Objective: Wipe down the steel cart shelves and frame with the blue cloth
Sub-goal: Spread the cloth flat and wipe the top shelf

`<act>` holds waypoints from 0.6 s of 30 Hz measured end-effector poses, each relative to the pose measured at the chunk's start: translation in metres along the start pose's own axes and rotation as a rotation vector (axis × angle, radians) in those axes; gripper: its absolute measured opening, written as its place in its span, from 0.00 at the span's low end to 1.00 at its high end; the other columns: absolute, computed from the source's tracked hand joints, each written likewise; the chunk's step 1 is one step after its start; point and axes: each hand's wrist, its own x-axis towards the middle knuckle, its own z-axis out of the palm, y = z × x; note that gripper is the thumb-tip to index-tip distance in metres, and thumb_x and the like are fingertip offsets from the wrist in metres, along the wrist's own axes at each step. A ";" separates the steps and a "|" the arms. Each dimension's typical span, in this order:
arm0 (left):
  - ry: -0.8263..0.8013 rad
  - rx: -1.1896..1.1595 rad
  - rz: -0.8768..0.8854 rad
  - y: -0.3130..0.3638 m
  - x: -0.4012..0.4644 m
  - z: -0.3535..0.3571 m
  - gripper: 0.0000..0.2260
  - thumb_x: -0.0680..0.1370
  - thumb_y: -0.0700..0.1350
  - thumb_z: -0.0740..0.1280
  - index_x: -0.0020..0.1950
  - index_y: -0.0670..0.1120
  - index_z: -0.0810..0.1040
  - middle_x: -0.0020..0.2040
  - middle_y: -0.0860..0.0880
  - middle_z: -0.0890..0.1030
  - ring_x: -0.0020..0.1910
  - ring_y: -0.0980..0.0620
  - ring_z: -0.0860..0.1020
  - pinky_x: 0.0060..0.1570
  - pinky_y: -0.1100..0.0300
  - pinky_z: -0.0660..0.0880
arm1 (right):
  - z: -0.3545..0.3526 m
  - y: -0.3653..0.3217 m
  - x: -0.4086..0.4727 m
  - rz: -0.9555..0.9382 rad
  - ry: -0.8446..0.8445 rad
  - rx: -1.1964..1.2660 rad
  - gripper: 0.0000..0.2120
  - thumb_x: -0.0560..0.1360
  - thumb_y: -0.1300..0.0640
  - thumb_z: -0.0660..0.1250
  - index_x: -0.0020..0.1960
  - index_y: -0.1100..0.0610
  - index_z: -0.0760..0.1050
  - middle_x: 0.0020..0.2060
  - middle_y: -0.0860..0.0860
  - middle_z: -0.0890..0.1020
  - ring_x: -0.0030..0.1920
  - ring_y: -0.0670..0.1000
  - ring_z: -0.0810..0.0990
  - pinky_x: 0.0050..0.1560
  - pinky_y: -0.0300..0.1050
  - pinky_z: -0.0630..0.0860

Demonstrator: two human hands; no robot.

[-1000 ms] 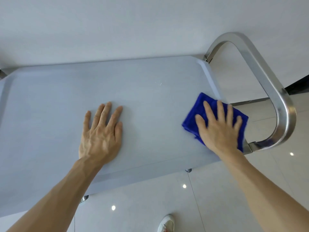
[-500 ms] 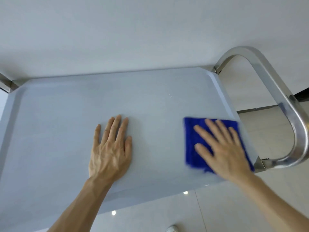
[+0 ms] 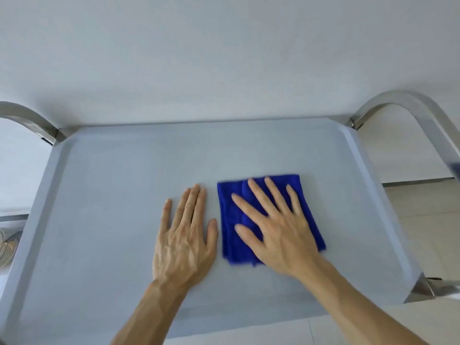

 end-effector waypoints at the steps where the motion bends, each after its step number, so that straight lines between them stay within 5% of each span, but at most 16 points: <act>1: -0.006 -0.005 0.000 0.000 0.000 0.000 0.28 0.81 0.54 0.51 0.80 0.45 0.58 0.80 0.49 0.59 0.79 0.54 0.55 0.78 0.48 0.48 | -0.002 0.015 -0.014 -0.029 -0.020 0.012 0.27 0.81 0.35 0.51 0.78 0.39 0.58 0.80 0.46 0.58 0.80 0.54 0.54 0.77 0.63 0.53; 3: -0.017 -0.011 -0.002 0.000 0.000 0.000 0.28 0.82 0.54 0.51 0.80 0.45 0.57 0.80 0.50 0.58 0.79 0.55 0.53 0.78 0.47 0.49 | -0.010 0.054 -0.027 -0.005 -0.029 -0.002 0.26 0.81 0.35 0.50 0.78 0.39 0.59 0.79 0.46 0.60 0.79 0.54 0.57 0.76 0.62 0.55; 6: -0.023 -0.017 -0.001 0.000 0.002 0.001 0.28 0.82 0.54 0.51 0.80 0.46 0.57 0.80 0.51 0.57 0.79 0.56 0.52 0.78 0.47 0.49 | -0.028 0.112 -0.009 0.287 -0.063 -0.046 0.30 0.79 0.33 0.45 0.78 0.40 0.60 0.79 0.48 0.61 0.79 0.55 0.59 0.76 0.61 0.55; 11: -0.029 -0.024 0.002 -0.001 0.003 0.003 0.28 0.81 0.54 0.52 0.80 0.46 0.57 0.80 0.51 0.57 0.79 0.55 0.52 0.78 0.46 0.50 | -0.028 0.112 0.091 0.696 -0.077 0.047 0.33 0.78 0.31 0.43 0.80 0.42 0.49 0.81 0.50 0.51 0.80 0.58 0.47 0.76 0.67 0.44; 13: -0.013 -0.040 0.002 -0.002 0.003 0.003 0.28 0.81 0.53 0.53 0.80 0.45 0.59 0.80 0.50 0.59 0.79 0.55 0.55 0.77 0.46 0.50 | -0.021 0.073 0.120 0.628 -0.046 0.054 0.33 0.79 0.32 0.46 0.80 0.43 0.51 0.81 0.51 0.52 0.80 0.59 0.48 0.75 0.68 0.44; 18: -0.021 -0.034 0.011 -0.005 0.005 0.000 0.28 0.80 0.53 0.54 0.80 0.46 0.58 0.79 0.50 0.59 0.79 0.54 0.56 0.77 0.46 0.51 | -0.006 -0.023 0.142 0.032 0.004 -0.001 0.30 0.78 0.33 0.49 0.79 0.41 0.57 0.80 0.49 0.55 0.80 0.59 0.51 0.76 0.67 0.45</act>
